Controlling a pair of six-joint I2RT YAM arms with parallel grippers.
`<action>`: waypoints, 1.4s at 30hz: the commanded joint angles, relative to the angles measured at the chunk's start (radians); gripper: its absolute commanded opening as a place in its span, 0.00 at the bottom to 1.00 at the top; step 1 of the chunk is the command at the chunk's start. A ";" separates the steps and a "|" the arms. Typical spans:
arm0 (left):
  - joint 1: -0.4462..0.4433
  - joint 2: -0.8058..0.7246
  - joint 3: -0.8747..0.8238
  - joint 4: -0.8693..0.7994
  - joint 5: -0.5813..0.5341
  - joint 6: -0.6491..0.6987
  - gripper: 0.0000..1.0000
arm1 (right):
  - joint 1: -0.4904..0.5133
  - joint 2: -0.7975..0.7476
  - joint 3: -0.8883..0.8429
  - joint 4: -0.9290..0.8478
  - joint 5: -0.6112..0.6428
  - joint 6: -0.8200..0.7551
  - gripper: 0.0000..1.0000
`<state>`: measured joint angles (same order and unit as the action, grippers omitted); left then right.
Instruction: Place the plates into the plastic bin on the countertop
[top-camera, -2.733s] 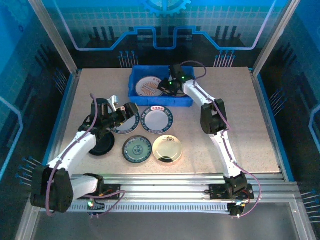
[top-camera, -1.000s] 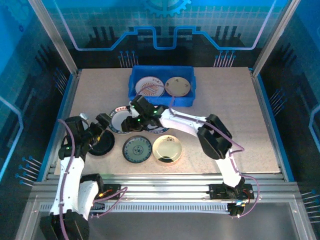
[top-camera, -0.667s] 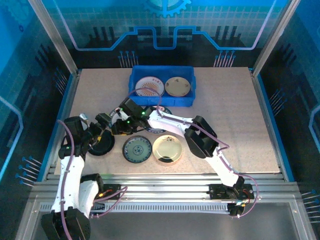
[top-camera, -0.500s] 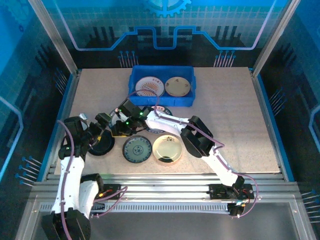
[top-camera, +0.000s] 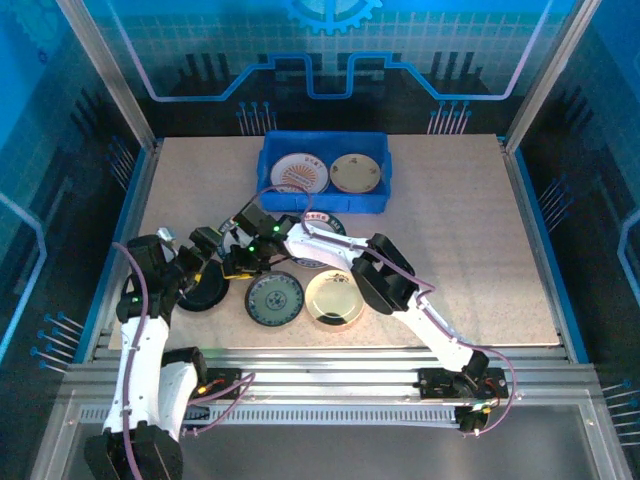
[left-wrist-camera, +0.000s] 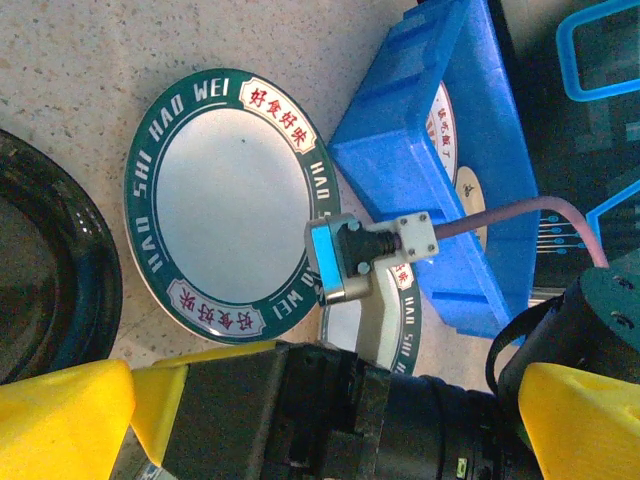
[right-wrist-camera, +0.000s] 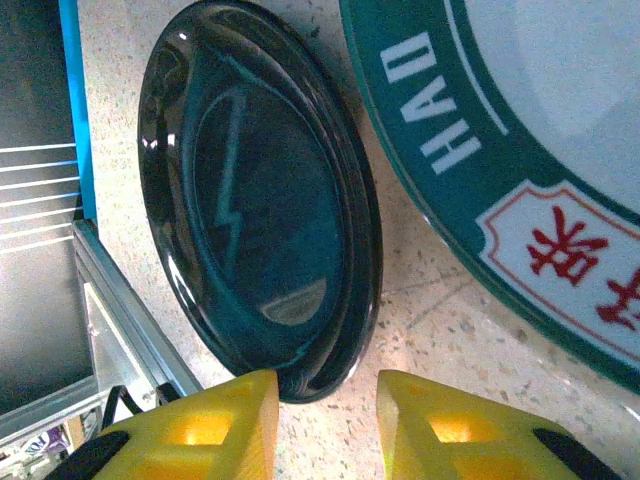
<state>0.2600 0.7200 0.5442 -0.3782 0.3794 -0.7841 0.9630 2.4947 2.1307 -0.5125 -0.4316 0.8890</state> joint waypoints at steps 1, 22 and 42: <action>0.013 -0.019 -0.016 -0.018 -0.005 0.013 0.99 | 0.012 0.047 0.057 -0.060 -0.027 0.009 0.32; -0.004 -0.030 -0.023 -0.017 -0.007 0.018 0.99 | 0.021 0.148 0.181 -0.096 -0.052 0.034 0.30; -0.013 -0.031 -0.028 -0.017 -0.015 0.036 1.00 | 0.022 0.159 0.177 -0.051 -0.044 0.070 0.00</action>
<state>0.2512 0.6983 0.5129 -0.3916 0.3710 -0.7761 0.9745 2.6648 2.3260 -0.5743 -0.4797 0.9596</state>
